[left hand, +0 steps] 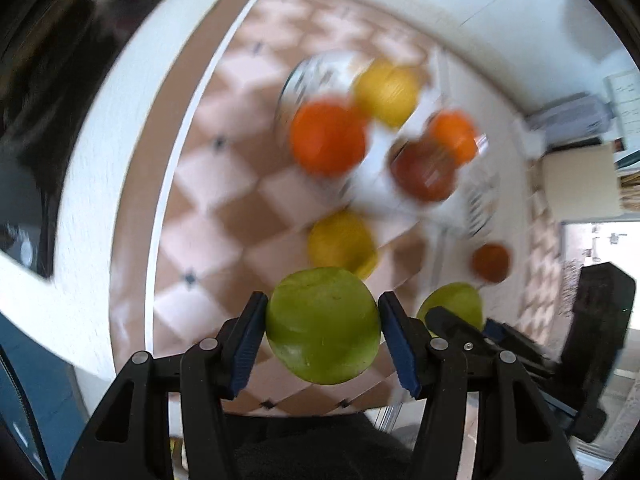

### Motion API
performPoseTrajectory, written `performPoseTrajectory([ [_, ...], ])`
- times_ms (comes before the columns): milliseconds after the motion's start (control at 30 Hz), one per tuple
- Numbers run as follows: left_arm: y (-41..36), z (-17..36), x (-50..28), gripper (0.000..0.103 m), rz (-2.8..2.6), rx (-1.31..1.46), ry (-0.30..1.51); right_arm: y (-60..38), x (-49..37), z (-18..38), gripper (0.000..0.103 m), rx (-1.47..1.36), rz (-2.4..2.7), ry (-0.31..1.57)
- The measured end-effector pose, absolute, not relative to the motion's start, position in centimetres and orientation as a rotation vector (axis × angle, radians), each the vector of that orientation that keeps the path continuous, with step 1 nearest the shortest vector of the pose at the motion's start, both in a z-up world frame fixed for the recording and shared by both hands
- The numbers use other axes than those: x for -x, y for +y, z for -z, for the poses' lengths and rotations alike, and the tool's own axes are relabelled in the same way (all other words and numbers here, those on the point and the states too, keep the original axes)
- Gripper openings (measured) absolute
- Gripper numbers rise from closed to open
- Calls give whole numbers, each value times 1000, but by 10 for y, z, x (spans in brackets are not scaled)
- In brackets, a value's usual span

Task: Organize fruits
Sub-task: 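Carry both green apples onto the white plate and open both tools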

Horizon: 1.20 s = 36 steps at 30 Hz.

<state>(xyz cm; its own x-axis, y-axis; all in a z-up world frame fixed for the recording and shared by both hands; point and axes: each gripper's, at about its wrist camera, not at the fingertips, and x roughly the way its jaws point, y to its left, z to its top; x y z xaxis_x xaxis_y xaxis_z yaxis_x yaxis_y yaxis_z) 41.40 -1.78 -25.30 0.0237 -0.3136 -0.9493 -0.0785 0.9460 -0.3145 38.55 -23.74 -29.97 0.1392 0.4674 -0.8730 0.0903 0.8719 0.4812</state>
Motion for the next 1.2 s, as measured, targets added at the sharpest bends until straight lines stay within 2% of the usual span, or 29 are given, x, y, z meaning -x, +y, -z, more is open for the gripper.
performPoseTrajectory([
  [167, -25, 230, -465, 55, 201, 249, 1465, -266, -425, 288, 59, -498, -190, 1371],
  [300, -25, 231, -506, 55, 176, 149, 1450, -290, -456, 305, 59, -492, -125, 1389],
  [533, -40, 279, -569, 55, 130, 20, 1522, -300, -485, 323, 59, -450, -90, 1434],
  [900, -31, 334, -591, 55, 105, 78, 1684, -286, -503, 348, 60, -444, -76, 1512],
  [967, -28, 331, -594, 61, 113, 116, 1676, -286, -504, 350, 62, -452, -72, 1523],
  [1033, -25, 327, -596, 78, 118, 138, 1670, -285, -504, 347, 77, -453, -79, 1510],
  [1067, -24, 323, -597, 88, 118, 139, 1662, -286, -504, 344, 79, -447, -71, 1502],
  [1200, -25, 306, -594, 89, 123, 114, 1617, -285, -505, 328, 91, -402, -45, 1478],
])
